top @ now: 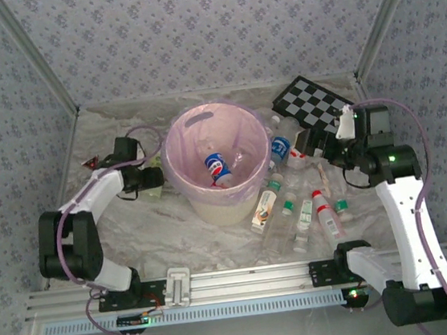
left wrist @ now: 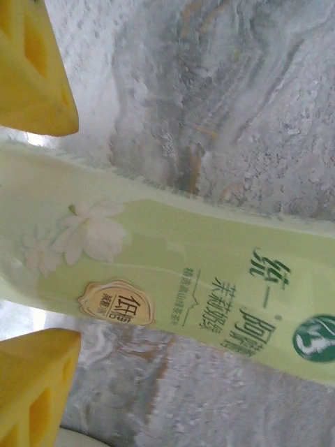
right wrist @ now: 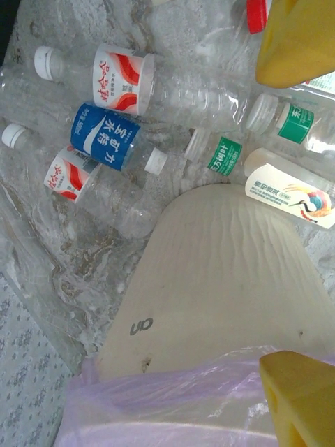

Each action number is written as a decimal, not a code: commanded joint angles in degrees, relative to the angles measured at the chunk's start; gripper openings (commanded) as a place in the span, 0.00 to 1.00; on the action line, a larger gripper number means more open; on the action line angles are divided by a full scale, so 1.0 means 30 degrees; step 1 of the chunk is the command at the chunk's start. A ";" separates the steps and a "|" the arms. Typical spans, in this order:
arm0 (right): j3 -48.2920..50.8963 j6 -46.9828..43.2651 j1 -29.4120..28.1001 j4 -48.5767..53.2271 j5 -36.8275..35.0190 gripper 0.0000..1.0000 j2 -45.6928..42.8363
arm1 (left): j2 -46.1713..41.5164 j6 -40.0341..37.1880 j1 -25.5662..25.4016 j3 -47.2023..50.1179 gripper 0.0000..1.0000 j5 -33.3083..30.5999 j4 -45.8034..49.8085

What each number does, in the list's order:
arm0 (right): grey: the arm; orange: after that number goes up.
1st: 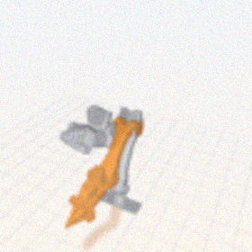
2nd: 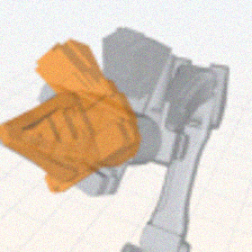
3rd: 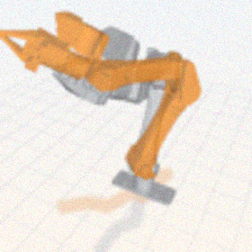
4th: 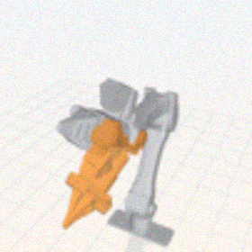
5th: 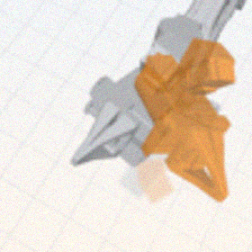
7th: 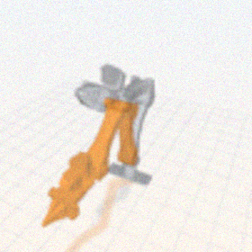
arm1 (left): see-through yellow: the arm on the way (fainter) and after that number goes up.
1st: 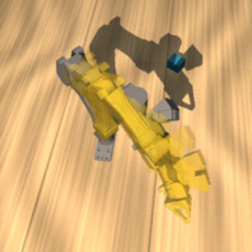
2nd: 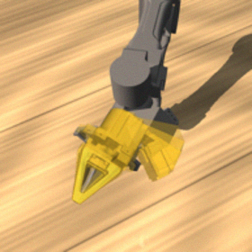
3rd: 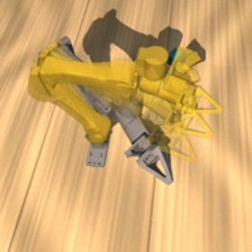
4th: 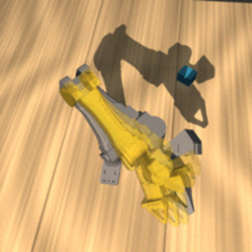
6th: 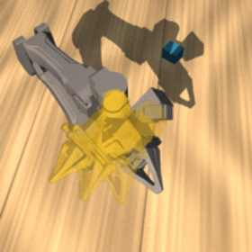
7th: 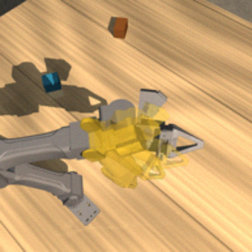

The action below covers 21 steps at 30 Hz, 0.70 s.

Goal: Put the plastic bottles in the bin

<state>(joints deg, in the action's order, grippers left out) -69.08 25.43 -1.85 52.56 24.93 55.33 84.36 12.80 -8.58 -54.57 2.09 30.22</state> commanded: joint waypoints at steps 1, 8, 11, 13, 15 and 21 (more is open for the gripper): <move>0.0548 -0.0470 0.0120 -0.0561 0.0538 0.98 0.0102 | -0.1139 -0.0247 0.0614 -0.0860 0.81 0.0446 -0.0088; 0.1229 -0.0186 0.0122 -0.0634 0.0402 0.98 -0.0182 | 0.2328 -0.1301 0.0852 -0.3716 0.91 0.1917 0.0333; 0.0954 -0.0160 0.0144 -0.0234 0.0050 0.98 -0.0322 | 0.3462 -0.1161 0.0866 -0.3935 0.93 0.2490 -0.0223; 0.0764 -0.0211 0.0119 0.0020 0.0011 0.98 -0.0310 | 0.4211 -0.1131 0.0849 -0.4062 0.94 0.2448 -0.0351; 0.0560 -0.0352 0.0125 0.0210 0.0056 0.96 -0.0222 | 0.4722 -0.1051 0.0861 -0.3983 0.93 0.2380 -0.0473; 0.0585 -0.0336 0.0147 0.0103 0.0197 0.94 0.0058 | 0.5323 -0.0812 0.0863 -0.3429 0.79 0.2146 -0.1064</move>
<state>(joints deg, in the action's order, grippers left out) -65.89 25.17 -1.74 51.72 25.32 55.22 100.20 10.24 -6.22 -65.21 7.99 28.73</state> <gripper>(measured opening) 0.940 0.819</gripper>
